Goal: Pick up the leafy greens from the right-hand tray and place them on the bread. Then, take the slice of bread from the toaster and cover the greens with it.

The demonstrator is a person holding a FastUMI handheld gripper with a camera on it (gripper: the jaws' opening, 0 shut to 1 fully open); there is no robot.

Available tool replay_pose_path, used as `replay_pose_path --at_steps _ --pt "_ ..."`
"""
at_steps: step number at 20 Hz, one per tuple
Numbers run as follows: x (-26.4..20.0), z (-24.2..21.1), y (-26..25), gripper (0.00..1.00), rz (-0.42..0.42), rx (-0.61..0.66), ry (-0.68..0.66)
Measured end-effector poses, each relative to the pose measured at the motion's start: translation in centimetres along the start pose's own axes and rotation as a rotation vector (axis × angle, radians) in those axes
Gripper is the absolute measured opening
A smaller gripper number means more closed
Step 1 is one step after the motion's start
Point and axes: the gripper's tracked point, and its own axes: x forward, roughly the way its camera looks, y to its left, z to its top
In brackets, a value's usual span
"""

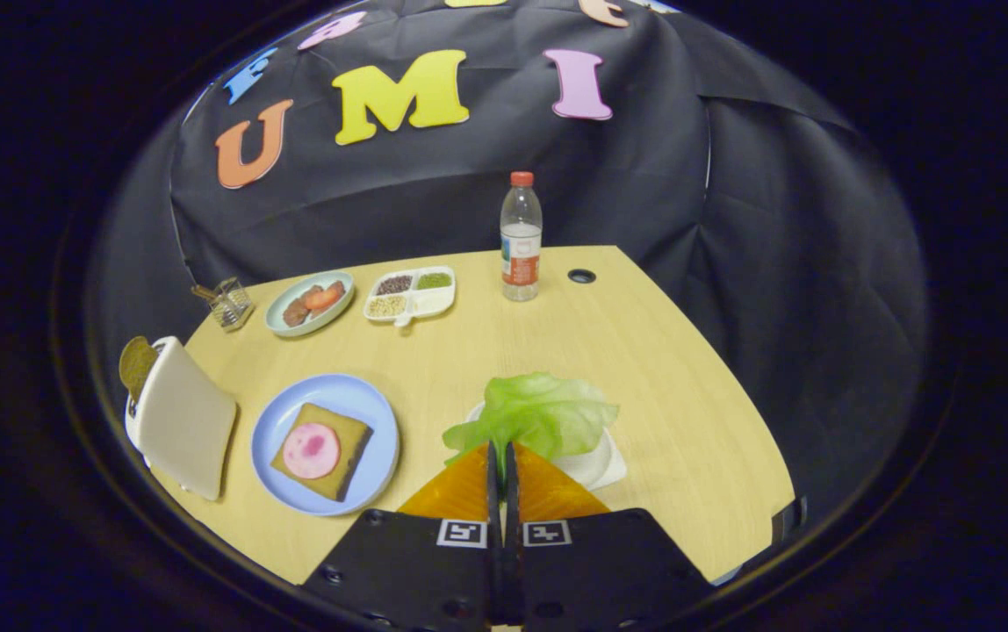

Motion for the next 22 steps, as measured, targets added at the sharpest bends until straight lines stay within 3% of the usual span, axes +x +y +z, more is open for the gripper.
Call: replay_pose_path --at_steps 8,17,22 --pt "-1.4 -0.1 8.6 0.00 0.054 -0.057 -0.038" --pt "1.8 -3.5 18.6 0.00 0.174 -0.041 0.001" --pt "4.3 -6.3 20.6 0.01 0.189 -0.056 0.054"
